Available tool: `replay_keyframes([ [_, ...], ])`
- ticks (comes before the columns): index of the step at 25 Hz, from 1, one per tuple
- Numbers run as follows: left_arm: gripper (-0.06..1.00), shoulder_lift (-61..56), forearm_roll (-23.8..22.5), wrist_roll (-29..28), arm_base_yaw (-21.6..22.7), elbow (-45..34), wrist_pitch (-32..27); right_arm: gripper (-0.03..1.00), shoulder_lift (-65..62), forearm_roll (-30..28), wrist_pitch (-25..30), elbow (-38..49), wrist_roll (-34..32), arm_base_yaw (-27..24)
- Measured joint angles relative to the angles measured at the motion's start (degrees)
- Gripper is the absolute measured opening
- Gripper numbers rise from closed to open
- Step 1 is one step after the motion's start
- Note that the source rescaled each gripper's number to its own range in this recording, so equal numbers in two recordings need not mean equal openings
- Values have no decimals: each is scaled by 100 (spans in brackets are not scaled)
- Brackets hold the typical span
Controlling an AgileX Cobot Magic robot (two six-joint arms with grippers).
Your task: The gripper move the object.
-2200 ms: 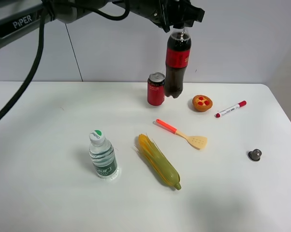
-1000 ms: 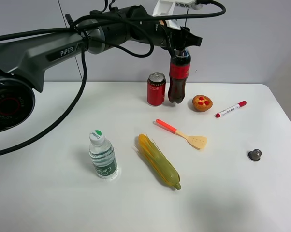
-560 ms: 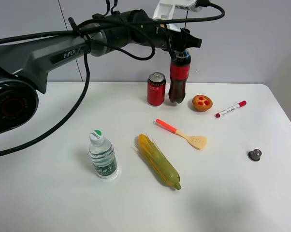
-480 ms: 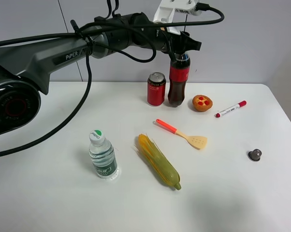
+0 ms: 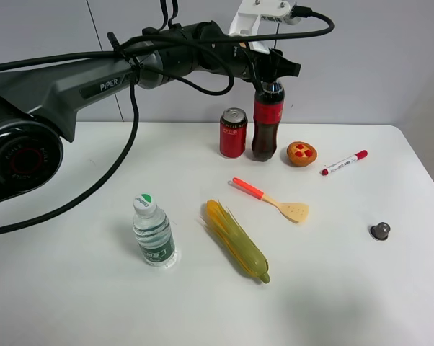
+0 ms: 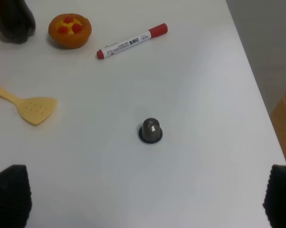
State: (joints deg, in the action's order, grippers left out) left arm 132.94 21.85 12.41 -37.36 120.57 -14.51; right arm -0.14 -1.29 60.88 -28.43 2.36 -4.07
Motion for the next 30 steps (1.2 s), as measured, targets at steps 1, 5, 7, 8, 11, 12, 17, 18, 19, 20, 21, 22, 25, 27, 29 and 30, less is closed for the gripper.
replay_keyframes([
  [1, 0, 0, 6, 0, 0, 0, 0, 100, 0, 0, 0, 0, 0, 0],
  [5, 0, 0, 17, 5, 0, 0, -6, 100, 0, 0, 0, 0, 0, 0],
  [7, 2, 0, 53, 21, 0, 0, -17, 100, 0, 0, 0, 0, 0, 0],
  [8, 7, 0, 107, 15, 0, 6, 42, 100, 0, 0, 0, 0, 0, 0],
  [11, 32, -52, 230, 15, 0, 53, 145, 100, 0, 0, 0, 0, 0, 0],
  [12, 40, -60, 290, 15, 0, 65, 168, 100, 0, 0, 0, 0, 0, 0],
  [17, 61, -49, 454, 15, 0, 65, 187, 100, 0, 0, 0, 0, 0, 0],
  [18, 62, -49, 470, 15, 0, 65, 187, 100, 0, 0, 0, 0, 0, 0],
  [19, 62, -49, 493, 15, 0, 65, 187, 100, 0, 0, 0, 0, 0, 0],
  [20, 63, -49, 528, 15, 0, 65, 187, 100, 0, 0, 0, 0, 0, 0],
  [21, 63, -49, 534, 15, -7, 65, 187, 100, 0, 0, 0, 0, 0, 0],
  [22, 63, -49, 534, 15, -7, 65, 187, 100, 0, 0, 0, 0, 0, 0],
  [25, 63, -116, 534, 15, -18, 65, 141, 100, 0, 0, 0, 0, 0, 0],
  [27, 63, -180, 534, 15, -18, 65, 113, 100, 0, 0, 0, 0, 0, 0],
  [29, 63, -228, 534, 15, -18, 65, 94, 100, 0, 0, 0, 0, 0, 0],
  [30, 63, -241, 534, 15, -18, 65, 94, 100, 0, 0, 0, 0, 0, 0],
])
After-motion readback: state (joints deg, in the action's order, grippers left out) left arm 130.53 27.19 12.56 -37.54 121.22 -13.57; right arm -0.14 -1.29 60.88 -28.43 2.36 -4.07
